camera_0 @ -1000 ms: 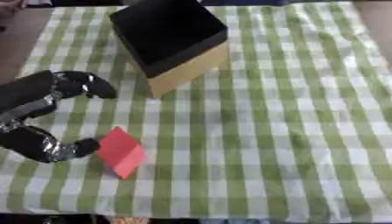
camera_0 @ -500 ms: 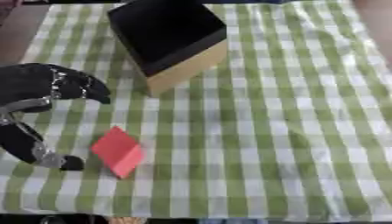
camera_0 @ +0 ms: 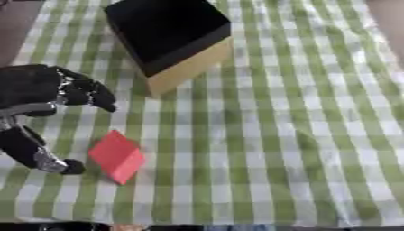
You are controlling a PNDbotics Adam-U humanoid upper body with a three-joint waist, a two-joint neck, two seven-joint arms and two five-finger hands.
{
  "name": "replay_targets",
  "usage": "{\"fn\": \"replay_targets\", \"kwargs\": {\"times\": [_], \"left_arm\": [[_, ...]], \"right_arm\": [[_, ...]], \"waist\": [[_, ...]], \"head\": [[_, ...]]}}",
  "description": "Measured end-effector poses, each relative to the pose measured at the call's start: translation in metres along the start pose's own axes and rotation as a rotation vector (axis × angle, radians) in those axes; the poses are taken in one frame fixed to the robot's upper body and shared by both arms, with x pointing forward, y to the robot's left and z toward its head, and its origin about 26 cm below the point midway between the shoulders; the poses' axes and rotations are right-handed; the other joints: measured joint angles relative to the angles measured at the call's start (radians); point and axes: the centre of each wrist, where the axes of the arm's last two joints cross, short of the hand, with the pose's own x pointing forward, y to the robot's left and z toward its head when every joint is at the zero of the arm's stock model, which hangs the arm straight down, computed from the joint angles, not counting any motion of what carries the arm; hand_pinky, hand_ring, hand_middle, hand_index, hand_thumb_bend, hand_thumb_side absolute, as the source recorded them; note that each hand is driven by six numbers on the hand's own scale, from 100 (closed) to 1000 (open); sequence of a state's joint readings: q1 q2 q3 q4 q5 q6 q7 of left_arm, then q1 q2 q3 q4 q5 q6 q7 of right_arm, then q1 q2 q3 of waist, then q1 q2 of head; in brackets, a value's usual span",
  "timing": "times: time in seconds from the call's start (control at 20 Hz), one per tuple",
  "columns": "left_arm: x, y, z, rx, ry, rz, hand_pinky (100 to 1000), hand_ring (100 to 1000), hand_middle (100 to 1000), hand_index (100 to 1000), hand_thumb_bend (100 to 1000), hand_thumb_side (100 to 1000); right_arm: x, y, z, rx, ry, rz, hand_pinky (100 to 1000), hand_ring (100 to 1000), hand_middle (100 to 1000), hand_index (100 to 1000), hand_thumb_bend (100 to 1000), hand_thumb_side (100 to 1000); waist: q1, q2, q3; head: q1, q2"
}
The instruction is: Pick up objects on the table and place them in the box.
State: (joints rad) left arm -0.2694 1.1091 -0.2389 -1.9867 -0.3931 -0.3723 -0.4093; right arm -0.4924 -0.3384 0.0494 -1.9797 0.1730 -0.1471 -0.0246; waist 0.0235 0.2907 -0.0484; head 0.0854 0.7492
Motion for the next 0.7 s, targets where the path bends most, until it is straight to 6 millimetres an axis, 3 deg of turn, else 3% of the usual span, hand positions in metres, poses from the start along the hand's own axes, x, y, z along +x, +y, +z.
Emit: {"fn": "replay_targets", "kwargs": {"times": [0.05, 0.2, 0.55, 0.7], "left_arm": [[0.0, 0.0, -0.001, -0.001, -0.002, 0.007, 698, 789, 798, 869, 457, 383], [0.001, -0.001, -0.002, -0.013, -0.003, 0.025, 725, 815, 819, 886, 582, 441], [0.005, -0.001, -0.012, -0.082, 0.0, 0.055, 743, 832, 838, 905, 637, 474], [0.006, -0.001, -0.013, -0.124, 0.002, 0.06, 763, 850, 853, 922, 742, 514]], "right_arm": [[0.0, 0.0, 0.0, 0.0, 0.0, 0.0, 798, 787, 507, 690, 100, 683], [0.0, 0.0, 0.0, 0.0, 0.0, -0.002, 797, 784, 505, 688, 100, 682], [0.0, 0.0, 0.0, -0.003, -0.003, -0.009, 796, 781, 503, 686, 100, 681], [0.0, 0.0, 0.0, -0.004, -0.004, -0.009, 796, 780, 502, 685, 100, 682]], "waist": [[0.0, 0.0, 0.0], [0.0, 0.002, -0.002], [0.005, 0.006, -0.008], [0.006, 0.009, -0.012]], "head": [[0.0, -0.002], [0.0, -0.003], [0.003, -0.003], [0.003, -0.004]]}}
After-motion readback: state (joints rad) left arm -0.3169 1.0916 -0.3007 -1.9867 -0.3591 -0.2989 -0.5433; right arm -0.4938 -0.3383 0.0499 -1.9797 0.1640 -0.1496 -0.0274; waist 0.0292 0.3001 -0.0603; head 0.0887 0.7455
